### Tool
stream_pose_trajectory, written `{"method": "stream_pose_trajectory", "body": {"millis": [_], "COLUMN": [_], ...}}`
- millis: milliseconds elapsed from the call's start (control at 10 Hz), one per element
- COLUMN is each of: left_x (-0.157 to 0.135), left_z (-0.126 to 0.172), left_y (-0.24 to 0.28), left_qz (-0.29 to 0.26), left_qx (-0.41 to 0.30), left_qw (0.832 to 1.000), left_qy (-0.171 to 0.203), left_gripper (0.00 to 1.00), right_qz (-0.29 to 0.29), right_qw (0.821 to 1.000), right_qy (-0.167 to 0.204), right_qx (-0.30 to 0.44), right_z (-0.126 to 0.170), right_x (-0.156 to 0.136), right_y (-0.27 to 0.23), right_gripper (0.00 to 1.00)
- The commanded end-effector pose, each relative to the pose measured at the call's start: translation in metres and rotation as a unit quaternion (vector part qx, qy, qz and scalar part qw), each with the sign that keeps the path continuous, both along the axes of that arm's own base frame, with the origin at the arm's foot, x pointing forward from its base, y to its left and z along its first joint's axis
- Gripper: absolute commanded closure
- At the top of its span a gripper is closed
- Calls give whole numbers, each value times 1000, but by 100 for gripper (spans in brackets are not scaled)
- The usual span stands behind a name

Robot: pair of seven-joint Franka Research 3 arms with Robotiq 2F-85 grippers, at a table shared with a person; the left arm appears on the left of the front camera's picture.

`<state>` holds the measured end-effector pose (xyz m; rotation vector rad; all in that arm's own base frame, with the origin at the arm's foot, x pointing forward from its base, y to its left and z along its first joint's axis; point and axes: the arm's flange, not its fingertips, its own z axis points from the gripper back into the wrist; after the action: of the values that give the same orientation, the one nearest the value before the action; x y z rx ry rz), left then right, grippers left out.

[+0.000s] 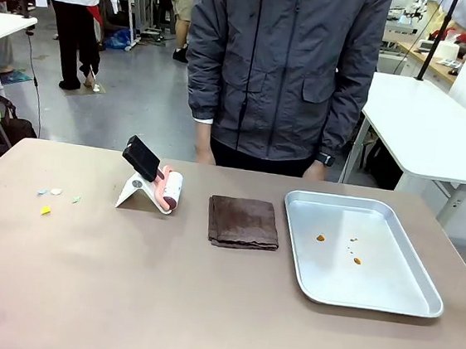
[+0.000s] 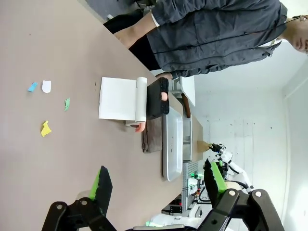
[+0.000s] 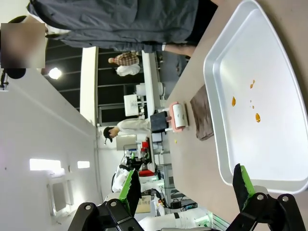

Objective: Clean the surface of the table.
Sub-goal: Hold the Lint Roller with your left hand and the towel with your right hand.

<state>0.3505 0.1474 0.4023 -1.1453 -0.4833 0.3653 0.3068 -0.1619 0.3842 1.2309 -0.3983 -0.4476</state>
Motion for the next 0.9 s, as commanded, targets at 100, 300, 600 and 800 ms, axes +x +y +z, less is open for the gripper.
{"method": "stream_pose_trajectory", "body": {"millis": [100, 300, 600, 800], "left_x": [-5, -4, 19, 50], "left_z": [-1, 0, 40, 69], "left_y": [5, 4, -37, -68], "left_qz": [-6, 0, -30, -80], "left_qx": [-10, -8, 70, 106], "left_qw": [1000, 1000, 997, 991], "left_qy": [-2, 0, 13, 28], "left_gripper": [0, 0, 0, 0], "right_qz": [-1, -30, -34, -10], "right_qw": [1000, 999, 990, 979], "right_qy": [-9, -1, 15, 11], "right_qx": [8, -42, -139, -204], "right_z": [2, 6, 39, 66], "right_x": [1, -4, 12, 37], "right_y": [0, 9, 56, 111], "right_gripper": [0, 0, 0, 0]}}
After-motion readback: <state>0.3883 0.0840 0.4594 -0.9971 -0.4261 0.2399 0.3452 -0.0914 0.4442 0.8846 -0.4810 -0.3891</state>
